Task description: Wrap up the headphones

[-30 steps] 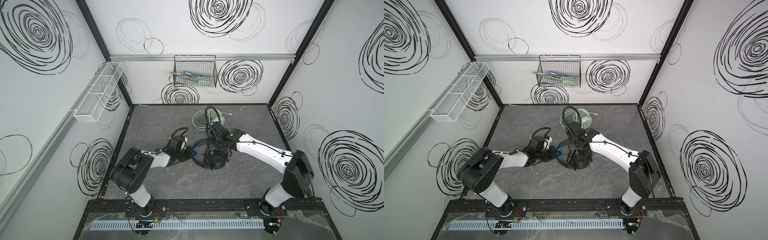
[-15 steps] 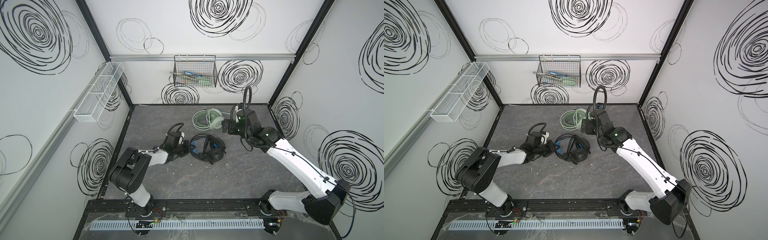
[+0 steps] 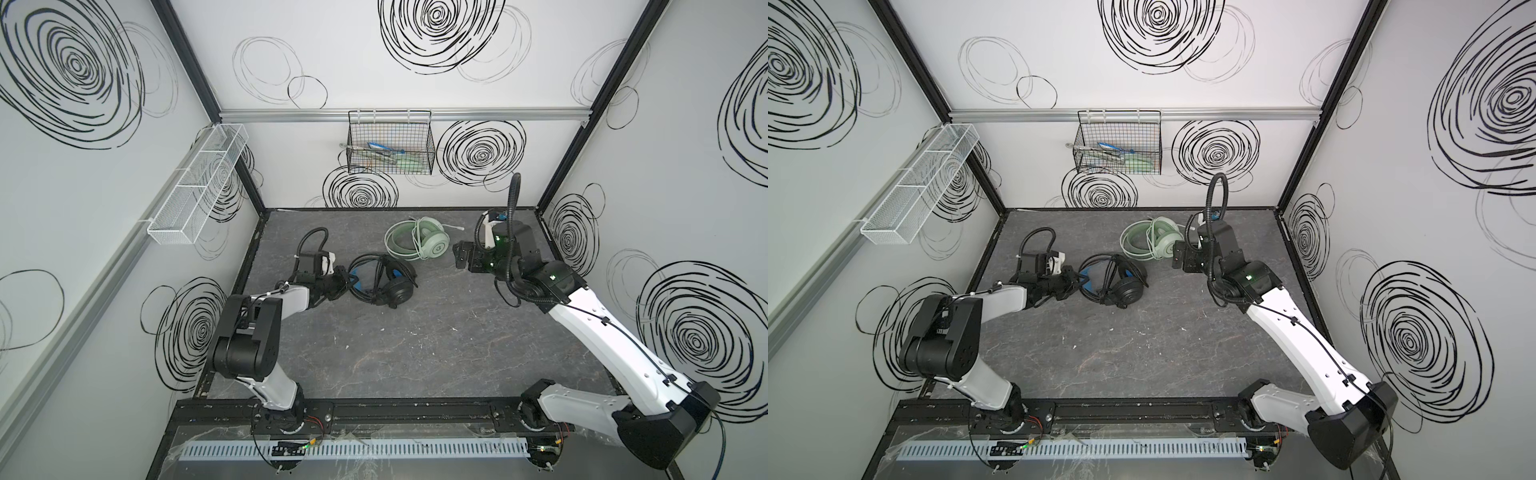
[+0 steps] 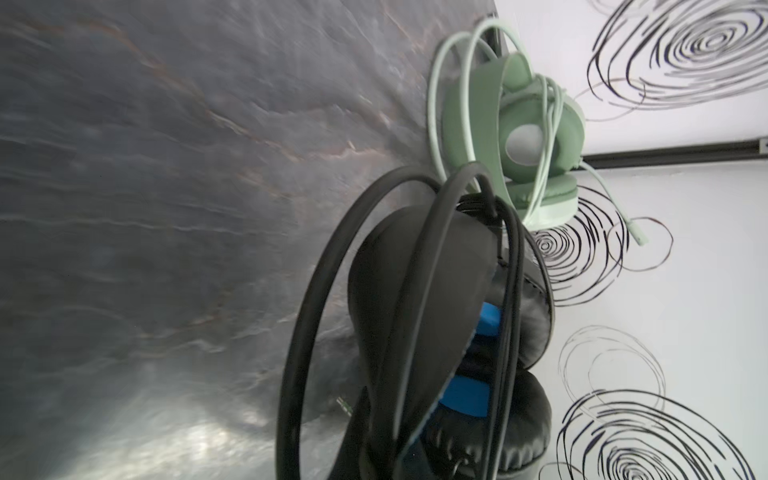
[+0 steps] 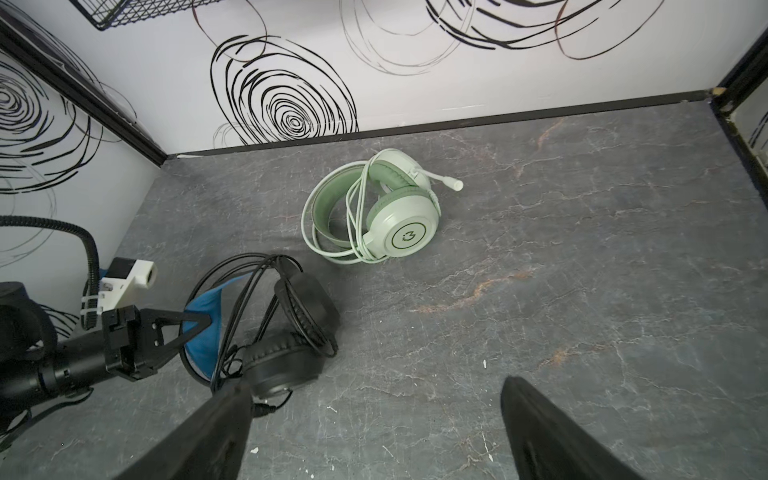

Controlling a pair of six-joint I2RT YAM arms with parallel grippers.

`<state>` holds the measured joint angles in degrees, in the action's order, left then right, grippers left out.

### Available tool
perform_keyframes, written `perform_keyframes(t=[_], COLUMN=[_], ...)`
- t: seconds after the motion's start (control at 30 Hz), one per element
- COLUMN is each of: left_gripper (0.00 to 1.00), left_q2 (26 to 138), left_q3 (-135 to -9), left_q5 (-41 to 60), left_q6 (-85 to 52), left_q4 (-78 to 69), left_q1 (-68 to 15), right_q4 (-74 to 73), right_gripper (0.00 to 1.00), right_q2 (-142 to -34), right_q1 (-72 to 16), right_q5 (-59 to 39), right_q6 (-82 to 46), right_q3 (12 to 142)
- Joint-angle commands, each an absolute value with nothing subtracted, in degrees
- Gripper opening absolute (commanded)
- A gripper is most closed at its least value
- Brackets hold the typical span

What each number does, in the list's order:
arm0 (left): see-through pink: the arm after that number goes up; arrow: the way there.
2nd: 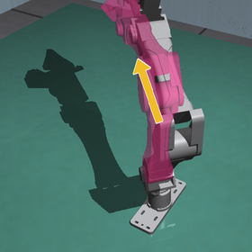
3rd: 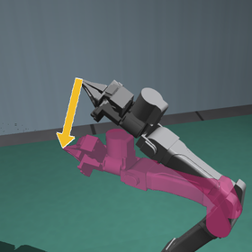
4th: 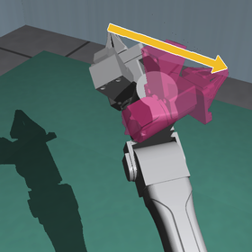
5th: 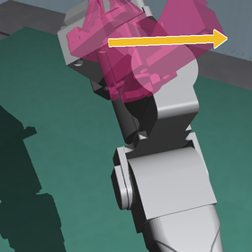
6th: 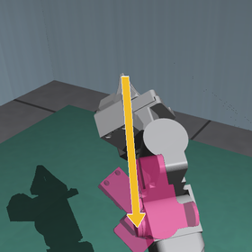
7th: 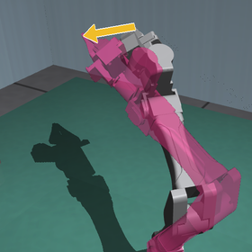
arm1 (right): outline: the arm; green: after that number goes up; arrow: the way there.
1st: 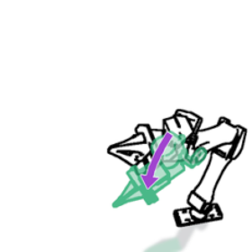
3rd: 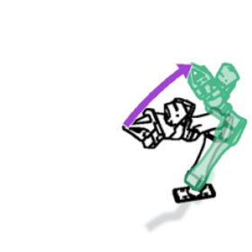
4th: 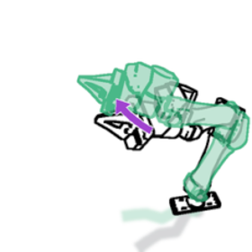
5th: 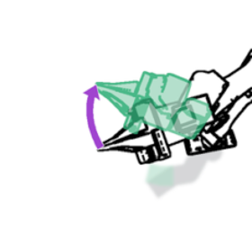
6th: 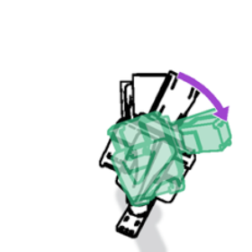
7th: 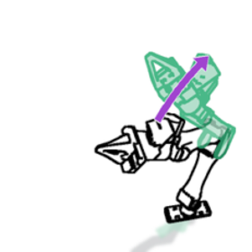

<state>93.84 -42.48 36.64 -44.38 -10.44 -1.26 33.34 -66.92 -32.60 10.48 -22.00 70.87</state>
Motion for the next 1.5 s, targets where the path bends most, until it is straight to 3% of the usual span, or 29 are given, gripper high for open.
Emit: perform_keyframes(t=[0.0,0.27,0.7,0.87,1.17,1.3,1.33,1.47], left_gripper=[0.0,0.0,0.01,0.21,0.58,0.83,1.0,0.96], left_q2=[91.0,98.8,118.6,123.4,124.0,120.7,119.5,114.3], left_q3=[-42.1,-54.3,-82.7,-90.5,-92.8,-92.2,-91.7,-88.1], left_q5=[38.5,37.5,31.0,26.8,21.2,18.4,17.4,14.1], left_q6=[-39.9,-32.7,-24.1,-20.0,-19.7,-18.1,-17.4,-15.7], left_q4=[-10.3,-3.3,10.3,16.5,18.0,19.8,20.2,21.2], left_q1=[3.5,10.1,9.6,8.2,8.3,9.0,9.1,9.5], right_q4=[32.9,33.1,33.9,32.6,32.3,30.0,29.0,23.5], right_gripper=[0.97,0.97,0.97,0.97,0.97,0.97,0.97,0.97], right_q2=[-64.8,-63.3,-62.2,-64.2,-67.2,-64.8,-63.7,-57.3], right_q1=[-32.3,-32.4,-33.0,-35.3,-37.4,-37.5,-37.4,-38.2], right_q5=[7.8,3.2,5.2,6.7,11.0,13.7,14.9,25.4], right_q6=[-20.2,-17.7,-20.0,-20.5,-18.8,-18.0,-18.0,-16.9], right_q3=[69.5,67.9,68.0,71.1,75.7,73.3,72.0,65.1])
